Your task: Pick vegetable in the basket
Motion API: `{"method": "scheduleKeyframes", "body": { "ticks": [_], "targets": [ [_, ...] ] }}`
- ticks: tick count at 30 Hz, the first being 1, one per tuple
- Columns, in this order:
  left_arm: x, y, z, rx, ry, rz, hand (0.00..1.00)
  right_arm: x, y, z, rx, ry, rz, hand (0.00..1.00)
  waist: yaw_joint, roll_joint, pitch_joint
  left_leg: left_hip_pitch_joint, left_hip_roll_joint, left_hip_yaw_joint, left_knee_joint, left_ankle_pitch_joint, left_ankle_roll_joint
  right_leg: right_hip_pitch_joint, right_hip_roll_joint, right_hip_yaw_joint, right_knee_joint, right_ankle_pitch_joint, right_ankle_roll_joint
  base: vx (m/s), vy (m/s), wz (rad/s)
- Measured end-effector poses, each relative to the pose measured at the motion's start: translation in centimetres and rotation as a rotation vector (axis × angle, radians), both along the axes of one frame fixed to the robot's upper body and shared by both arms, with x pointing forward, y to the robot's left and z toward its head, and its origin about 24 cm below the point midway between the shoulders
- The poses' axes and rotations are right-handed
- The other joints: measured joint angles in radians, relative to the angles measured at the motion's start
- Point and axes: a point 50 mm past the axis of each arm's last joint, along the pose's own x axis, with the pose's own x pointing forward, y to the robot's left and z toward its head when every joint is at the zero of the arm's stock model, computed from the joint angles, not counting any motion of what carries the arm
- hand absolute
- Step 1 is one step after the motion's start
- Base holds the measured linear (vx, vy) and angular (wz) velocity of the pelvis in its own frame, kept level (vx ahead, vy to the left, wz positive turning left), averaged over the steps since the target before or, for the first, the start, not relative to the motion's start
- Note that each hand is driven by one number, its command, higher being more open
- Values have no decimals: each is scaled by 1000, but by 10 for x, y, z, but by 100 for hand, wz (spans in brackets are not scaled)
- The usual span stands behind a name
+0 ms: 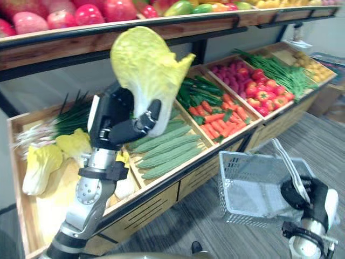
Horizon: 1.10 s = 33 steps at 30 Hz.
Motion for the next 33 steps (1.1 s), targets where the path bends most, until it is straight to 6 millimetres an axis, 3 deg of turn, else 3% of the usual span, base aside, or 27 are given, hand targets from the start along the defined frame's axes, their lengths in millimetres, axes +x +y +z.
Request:
{"method": "scheduleKeyframes", "body": {
  "ticks": [5, 11, 15, 19, 26, 33],
  "targets": [
    [-8, -26, -6, 133, -13, -179, 0, 27, 19, 33, -125, -28, 284, 0, -27, 5, 35, 19, -11, 81, 22, -20, -1, -28, 19, 83, -2, 32, 6, -67, -1, -49],
    [-18, -51, -23, 328, -6, -403, 0, 44, 37, 60, -246, -8, 554, 0, -57, 12, 40, 33, 3, 158, 53, -31, -15, -57, 59, 149, 0, 58, -4, -30, -27, -38],
    [-20, -65, -37, 449, 10, -511, 0, 51, 49, 76, -331, 13, 720, 0, -89, 31, 45, 39, 9, 203, 61, -33, -18, -75, 81, 186, 5, 67, -7, -12, -34, -35],
    [-26, -68, -52, 534, 47, -587, 0, 57, 56, 89, -356, 30, 860, 0, -119, 51, 51, 53, 7, 250, 62, -32, -21, -98, 101, 222, 26, 70, -8, 3, -10, -34],
    [-18, -60, -74, 633, 132, -582, 0, 60, 51, 106, -370, 93, 973, 0, -149, 54, 51, 58, -17, 297, 64, -31, -22, -143, 107, 235, 68, 65, -6, -15, 1, -24],
    [-16, -56, -87, 667, 183, -568, 0, 60, 51, 108, -372, 124, 1014, 0, -184, 54, 50, 59, -35, 323, 62, -31, -23, -160, 100, 219, 73, 79, -8, -14, 10, -14]
  ]
}}
